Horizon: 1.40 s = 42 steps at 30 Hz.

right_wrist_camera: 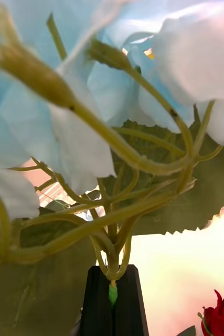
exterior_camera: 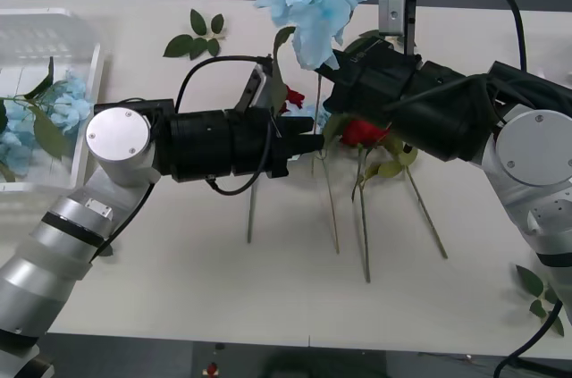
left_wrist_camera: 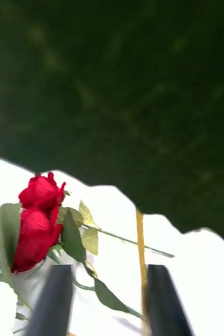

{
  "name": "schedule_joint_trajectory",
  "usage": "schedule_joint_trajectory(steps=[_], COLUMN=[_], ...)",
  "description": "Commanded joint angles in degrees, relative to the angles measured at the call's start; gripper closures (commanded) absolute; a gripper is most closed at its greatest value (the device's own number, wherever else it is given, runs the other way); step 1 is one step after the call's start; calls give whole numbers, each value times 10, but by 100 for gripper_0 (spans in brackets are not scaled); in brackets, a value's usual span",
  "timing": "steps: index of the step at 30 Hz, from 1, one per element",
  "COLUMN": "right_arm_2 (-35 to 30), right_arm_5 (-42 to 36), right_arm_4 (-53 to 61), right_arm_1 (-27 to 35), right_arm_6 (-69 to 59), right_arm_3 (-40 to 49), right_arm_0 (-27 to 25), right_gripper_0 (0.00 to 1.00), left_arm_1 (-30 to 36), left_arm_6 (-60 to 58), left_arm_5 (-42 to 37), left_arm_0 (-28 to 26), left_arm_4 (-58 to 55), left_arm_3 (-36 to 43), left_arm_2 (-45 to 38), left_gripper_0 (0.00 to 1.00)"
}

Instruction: Put the red flowers into the right box and the blue flowers into the left box

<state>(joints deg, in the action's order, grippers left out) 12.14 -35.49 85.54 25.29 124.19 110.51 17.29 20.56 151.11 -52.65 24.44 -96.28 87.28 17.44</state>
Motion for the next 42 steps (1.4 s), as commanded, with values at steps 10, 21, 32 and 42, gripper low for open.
schedule_joint_trajectory(steps=[10, 21, 32, 42], right_arm_2=[0, -8, -15, -22], right_arm_5=[3, 3, -7, -19], right_arm_4=[16, 17, 31, 47], right_arm_1=[8, 8, 10, 16], right_arm_6=[21, 30, 39, 46], right_arm_3=[9, 9, 9, 9], right_arm_0=[6, 6, 7, 6], right_gripper_0=[100, 12, 0, 0], left_arm_1=[-10, -8, 26, 164], left_arm_6=[-35, -35, -34, -43], left_arm_5=[13, 19, 18, -93], left_arm_0=[18, 18, 15, -26], left_arm_4=[-8, -9, -40, -114], left_arm_3=[8, 8, 9, 27], left_arm_2=[8, 8, 0, -86], left_gripper_0=[100, 100, 100, 100])
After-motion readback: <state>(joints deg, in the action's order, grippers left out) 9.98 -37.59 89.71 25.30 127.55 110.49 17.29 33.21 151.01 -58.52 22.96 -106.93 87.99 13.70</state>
